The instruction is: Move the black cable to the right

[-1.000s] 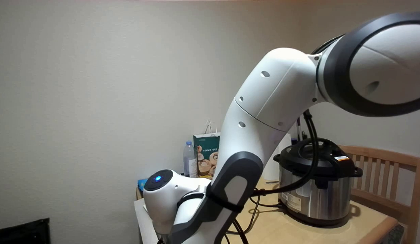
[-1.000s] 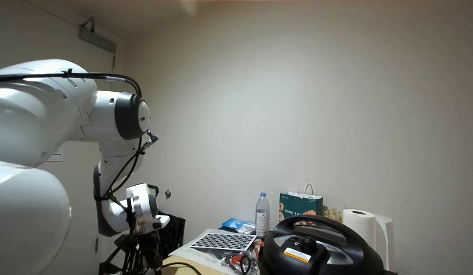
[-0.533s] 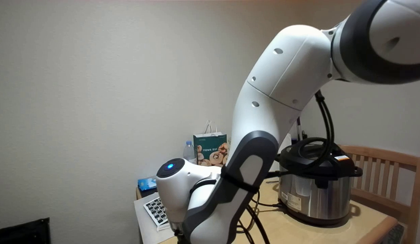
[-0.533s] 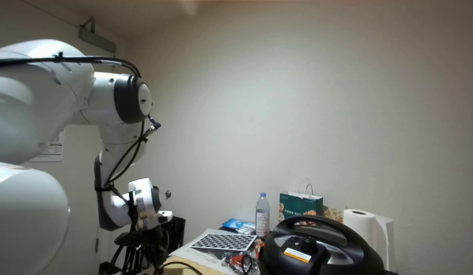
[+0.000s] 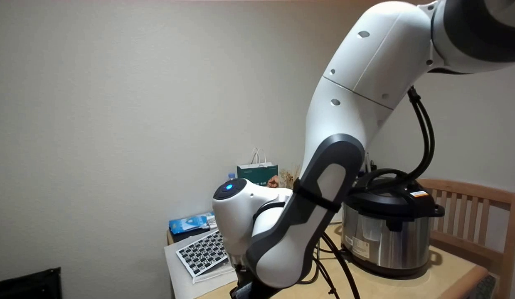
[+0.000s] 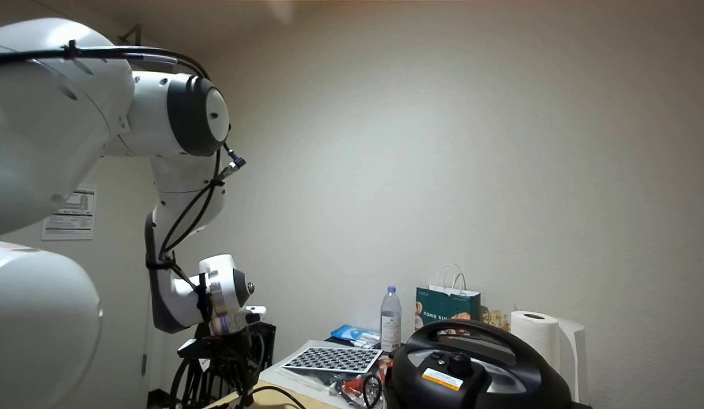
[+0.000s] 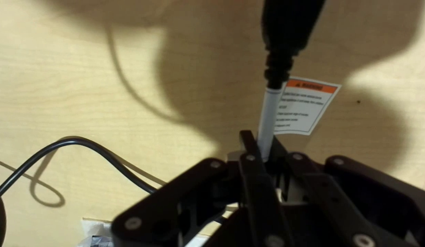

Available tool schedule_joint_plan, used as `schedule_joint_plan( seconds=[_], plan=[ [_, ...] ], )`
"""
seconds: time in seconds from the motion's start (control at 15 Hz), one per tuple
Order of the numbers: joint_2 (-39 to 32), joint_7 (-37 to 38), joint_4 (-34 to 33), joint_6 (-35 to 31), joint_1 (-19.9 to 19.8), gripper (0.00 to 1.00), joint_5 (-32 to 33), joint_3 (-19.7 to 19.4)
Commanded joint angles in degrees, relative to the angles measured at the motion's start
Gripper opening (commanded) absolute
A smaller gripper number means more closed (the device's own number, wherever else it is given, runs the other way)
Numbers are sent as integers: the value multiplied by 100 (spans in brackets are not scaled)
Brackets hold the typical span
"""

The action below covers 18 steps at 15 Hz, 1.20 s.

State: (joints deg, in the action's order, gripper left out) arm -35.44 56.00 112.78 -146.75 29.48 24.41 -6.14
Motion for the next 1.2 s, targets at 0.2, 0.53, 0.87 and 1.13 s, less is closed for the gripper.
schedule_joint_plan(
  seconds=[0.2,0.53,0.87,1.13],
  plan=[
    [351,-97,312,367,-203,4,720,-609],
    [224,75,80,324,-458,17,954,-669],
    [267,11,111,467,-463,4,1100,-753],
    [554,321,192,1295,-595,4,1744,-1120]
  ],
)
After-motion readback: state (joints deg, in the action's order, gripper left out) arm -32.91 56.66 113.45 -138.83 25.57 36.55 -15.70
